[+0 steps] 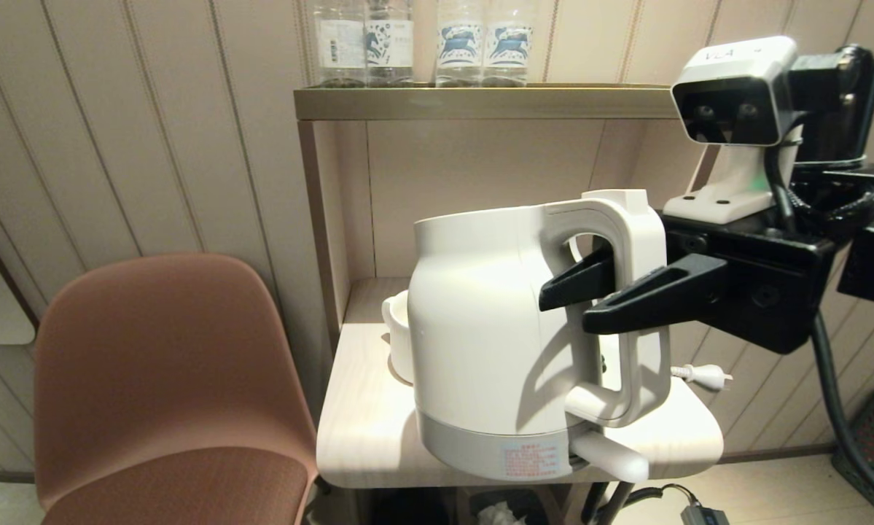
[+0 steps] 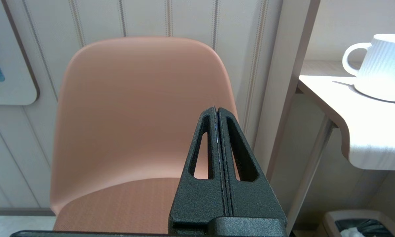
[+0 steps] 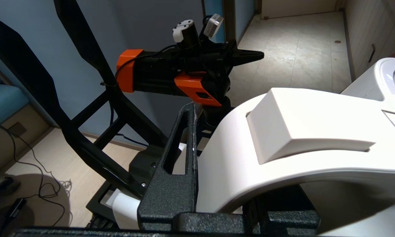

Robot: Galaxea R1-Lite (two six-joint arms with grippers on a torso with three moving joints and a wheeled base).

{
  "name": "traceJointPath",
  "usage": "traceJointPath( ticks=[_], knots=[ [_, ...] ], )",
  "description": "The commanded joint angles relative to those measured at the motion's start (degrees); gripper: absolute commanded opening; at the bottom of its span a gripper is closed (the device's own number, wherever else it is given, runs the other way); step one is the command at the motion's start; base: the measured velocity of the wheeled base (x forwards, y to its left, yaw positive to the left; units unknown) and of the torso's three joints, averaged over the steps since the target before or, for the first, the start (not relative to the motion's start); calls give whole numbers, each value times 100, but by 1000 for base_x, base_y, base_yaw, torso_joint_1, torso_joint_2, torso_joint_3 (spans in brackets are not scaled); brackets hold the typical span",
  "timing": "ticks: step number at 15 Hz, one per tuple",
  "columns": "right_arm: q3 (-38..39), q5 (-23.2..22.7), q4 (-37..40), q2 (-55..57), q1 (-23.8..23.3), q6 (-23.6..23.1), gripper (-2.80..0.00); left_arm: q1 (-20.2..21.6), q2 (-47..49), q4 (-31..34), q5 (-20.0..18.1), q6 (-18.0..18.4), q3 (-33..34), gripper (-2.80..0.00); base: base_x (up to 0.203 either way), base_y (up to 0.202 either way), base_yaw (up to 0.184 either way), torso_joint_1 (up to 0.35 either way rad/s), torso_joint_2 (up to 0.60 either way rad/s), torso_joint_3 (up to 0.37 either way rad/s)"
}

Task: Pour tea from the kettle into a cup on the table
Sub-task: Pour water into the cup

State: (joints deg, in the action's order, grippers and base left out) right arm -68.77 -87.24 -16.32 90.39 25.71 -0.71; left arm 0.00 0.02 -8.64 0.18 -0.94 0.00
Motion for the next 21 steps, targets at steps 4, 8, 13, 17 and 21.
traceJointPath(
  ticks=[4,8,13,17,21],
  knots=[
    [-5,-272,-12,-12,-22,0,-280,-4,-2,-6,2,-3,0,-280,0,0,0,0,0,0],
    [-84,-272,-12,29,-13,17,-280,0,-2,-6,-1,-3,0,-280,0,0,0,0,0,0],
    [-304,-272,217,84,-13,53,-280,0,-2,-6,-1,-3,0,-280,0,0,0,0,0,0],
    [-368,-272,234,175,-22,53,-280,0,-2,-6,-1,-8,0,-280,0,0,0,0,0,0],
    [-392,-272,444,208,-13,62,-280,0,-2,-6,-1,-3,0,-280,0,0,0,0,0,0]
  ],
)
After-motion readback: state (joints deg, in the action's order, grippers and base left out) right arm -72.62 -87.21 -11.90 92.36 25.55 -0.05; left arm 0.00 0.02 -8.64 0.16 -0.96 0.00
